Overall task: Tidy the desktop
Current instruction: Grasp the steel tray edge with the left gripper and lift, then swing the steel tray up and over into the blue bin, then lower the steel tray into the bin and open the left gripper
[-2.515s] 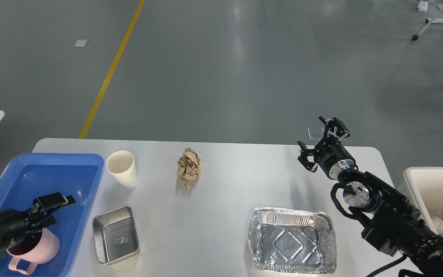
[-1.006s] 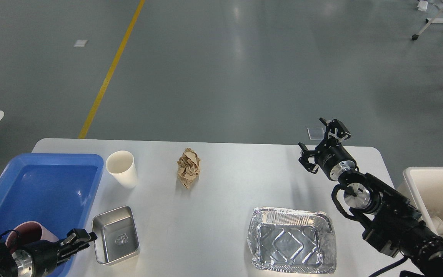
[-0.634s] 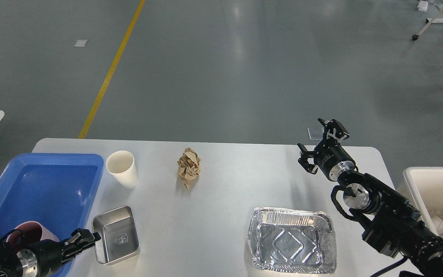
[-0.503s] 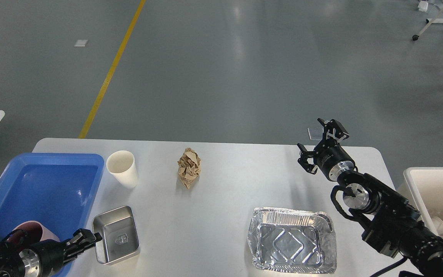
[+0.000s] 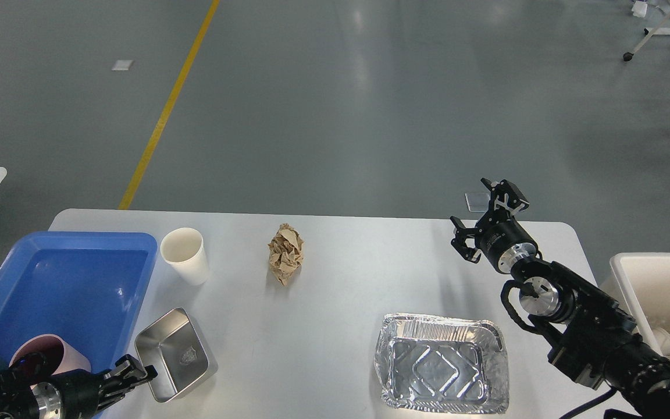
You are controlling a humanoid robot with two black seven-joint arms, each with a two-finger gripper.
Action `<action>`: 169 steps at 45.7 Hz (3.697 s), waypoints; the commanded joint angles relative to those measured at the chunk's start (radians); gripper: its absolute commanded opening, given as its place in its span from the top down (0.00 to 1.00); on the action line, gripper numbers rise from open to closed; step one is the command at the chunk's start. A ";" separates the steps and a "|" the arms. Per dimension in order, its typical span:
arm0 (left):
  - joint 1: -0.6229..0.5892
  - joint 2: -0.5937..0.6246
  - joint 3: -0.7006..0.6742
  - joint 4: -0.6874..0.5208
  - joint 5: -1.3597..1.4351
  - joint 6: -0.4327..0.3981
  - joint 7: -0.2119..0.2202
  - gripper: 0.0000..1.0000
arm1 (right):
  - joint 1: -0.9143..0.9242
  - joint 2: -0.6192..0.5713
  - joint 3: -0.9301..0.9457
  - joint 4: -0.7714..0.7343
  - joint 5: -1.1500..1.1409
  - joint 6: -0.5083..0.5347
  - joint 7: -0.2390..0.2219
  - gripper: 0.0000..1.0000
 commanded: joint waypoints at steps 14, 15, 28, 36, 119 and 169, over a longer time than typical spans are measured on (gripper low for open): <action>-0.064 0.130 -0.011 -0.183 0.091 -0.073 -0.007 1.00 | 0.003 0.002 0.000 0.003 0.000 0.000 0.000 0.00; -0.073 0.139 -0.011 -0.197 0.093 -0.080 -0.007 1.00 | 0.003 0.002 0.000 0.003 0.000 0.000 0.000 0.00; -0.188 0.340 -0.046 -0.303 0.093 -0.210 -0.005 1.00 | 0.003 0.000 0.000 0.005 0.000 0.000 0.000 0.00; -0.219 0.506 -0.259 -0.290 0.083 -0.405 0.009 1.00 | 0.005 0.002 0.002 0.005 0.000 0.000 0.000 0.00; -0.049 0.020 -0.436 0.795 0.007 -0.617 0.033 1.00 | -0.005 -0.003 0.000 0.006 0.000 -0.003 0.000 0.00; -0.052 -0.166 -0.438 0.881 -0.010 -0.517 0.263 0.91 | -0.022 -0.003 0.000 0.005 0.000 -0.002 0.000 0.00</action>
